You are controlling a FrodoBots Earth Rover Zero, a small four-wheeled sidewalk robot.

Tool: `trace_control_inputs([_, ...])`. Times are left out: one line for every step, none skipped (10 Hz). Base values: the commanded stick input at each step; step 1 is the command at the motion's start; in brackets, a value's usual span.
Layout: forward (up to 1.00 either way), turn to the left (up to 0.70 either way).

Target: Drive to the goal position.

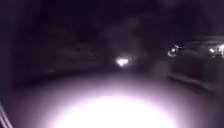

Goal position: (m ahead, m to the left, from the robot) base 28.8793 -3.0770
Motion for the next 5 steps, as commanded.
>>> trace_control_inputs([1.00,0.00])
trace_control_inputs([1.00,0.00])
trace_control_inputs([1.00,0.00])
trace_control_inputs([1.00,0.00])
trace_control_inputs([1.00,0.00])
